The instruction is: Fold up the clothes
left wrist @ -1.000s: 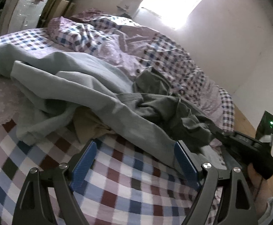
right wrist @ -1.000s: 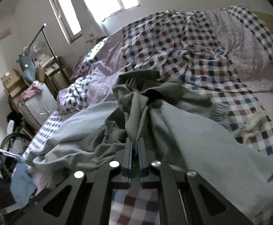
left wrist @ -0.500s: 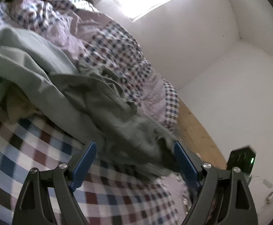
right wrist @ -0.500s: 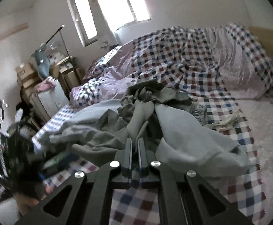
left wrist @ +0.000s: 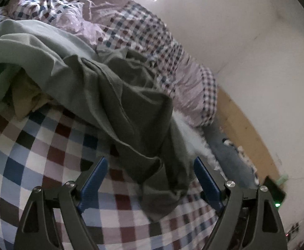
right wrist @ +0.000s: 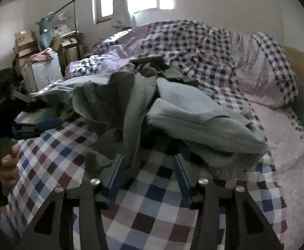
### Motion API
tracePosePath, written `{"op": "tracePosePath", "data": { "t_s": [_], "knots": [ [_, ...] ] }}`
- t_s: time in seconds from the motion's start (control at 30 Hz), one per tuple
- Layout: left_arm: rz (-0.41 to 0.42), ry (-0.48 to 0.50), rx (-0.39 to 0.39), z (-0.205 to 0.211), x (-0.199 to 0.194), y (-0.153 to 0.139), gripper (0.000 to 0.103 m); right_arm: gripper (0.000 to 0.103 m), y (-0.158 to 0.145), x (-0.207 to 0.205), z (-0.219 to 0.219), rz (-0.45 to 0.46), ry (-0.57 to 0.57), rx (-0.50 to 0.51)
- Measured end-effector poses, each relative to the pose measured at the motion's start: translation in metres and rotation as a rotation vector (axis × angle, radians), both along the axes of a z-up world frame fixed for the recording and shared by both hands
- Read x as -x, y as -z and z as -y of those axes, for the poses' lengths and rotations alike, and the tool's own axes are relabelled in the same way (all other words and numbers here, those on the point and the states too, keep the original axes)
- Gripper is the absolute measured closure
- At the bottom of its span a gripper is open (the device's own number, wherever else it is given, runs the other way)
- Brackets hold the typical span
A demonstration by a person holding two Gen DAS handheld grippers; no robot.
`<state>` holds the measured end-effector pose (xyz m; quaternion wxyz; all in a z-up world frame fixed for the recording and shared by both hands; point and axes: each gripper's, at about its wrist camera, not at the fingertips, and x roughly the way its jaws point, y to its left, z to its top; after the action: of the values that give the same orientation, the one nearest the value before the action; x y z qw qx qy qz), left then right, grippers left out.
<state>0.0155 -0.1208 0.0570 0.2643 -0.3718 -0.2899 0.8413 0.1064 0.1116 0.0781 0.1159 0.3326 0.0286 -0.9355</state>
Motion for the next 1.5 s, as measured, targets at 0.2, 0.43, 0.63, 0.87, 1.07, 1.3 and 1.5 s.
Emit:
{"op": "tracePosePath", "data": {
  "t_s": [0.2,0.43,0.63,0.87,1.07,1.3,1.5],
  "knots": [
    [0.075,0.05,-0.021,-0.009,0.003,0.017,0.015,0.051,0.005,-0.011,0.047,-0.003,-0.181,-0.037],
    [0.088,0.028,-0.063,0.001,0.003,0.022,0.015,0.061,0.029,-0.008,0.088,0.032,-0.299,-0.129],
    [0.09,-0.01,-0.059,0.012,0.007,0.022,0.015,0.078,0.053,0.015,0.095,0.089,-0.234,-0.177],
    [0.121,-0.059,-0.125,0.029,0.012,0.025,0.015,0.099,0.025,-0.008,0.077,-0.001,-0.182,-0.18],
    [0.14,-0.115,-0.124,0.04,0.018,0.029,0.015,0.099,-0.005,-0.043,0.046,-0.101,-0.139,-0.117],
    [0.176,-0.148,-0.129,0.043,0.025,0.04,0.015,0.1,-0.004,-0.076,0.01,-0.087,-0.152,-0.11],
    [0.19,-0.155,-0.134,0.035,0.028,0.042,0.015,0.1,0.033,-0.085,-0.01,0.121,-0.257,-0.105]
  ]
}}
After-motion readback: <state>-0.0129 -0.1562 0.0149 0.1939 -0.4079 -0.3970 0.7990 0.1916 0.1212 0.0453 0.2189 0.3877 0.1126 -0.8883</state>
